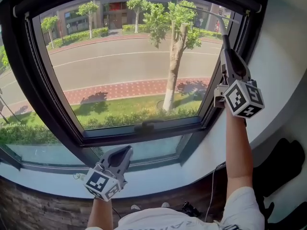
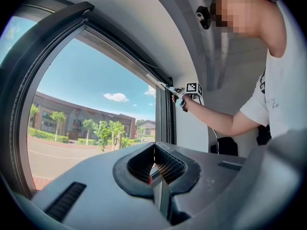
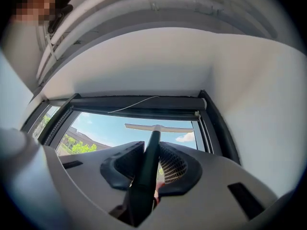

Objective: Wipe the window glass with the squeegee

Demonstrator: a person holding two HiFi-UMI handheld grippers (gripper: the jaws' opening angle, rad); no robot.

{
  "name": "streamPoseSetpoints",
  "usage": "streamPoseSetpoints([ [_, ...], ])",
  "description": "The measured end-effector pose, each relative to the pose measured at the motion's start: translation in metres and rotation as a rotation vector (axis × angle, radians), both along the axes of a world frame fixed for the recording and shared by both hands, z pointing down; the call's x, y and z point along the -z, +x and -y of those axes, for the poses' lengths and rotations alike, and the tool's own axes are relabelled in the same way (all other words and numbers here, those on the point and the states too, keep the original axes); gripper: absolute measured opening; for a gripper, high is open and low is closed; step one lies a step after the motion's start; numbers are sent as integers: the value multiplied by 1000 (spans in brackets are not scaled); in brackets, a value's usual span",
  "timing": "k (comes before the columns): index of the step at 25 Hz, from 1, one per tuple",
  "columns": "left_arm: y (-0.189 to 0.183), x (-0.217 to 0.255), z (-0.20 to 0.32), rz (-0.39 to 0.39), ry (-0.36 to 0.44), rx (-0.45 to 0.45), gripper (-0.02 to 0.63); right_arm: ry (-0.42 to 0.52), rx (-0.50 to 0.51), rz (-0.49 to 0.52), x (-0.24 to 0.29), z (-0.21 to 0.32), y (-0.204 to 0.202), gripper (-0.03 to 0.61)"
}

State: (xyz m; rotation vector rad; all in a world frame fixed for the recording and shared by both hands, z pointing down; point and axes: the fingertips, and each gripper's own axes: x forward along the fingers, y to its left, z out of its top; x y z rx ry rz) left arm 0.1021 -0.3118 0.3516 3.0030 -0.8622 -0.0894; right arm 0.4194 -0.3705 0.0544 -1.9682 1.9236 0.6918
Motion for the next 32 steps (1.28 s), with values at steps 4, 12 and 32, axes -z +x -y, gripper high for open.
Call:
streamPoseSetpoints([
  [4,5,4,1,6,8,14,17,8,3,39,18,16,17,100],
  [12,3,3,-1,15,11,52,17,37,-14,-27,35,37,25,100],
  [32,-3,2,0,9,5,73,17,31,-35,-35,-8,44,31,100],
])
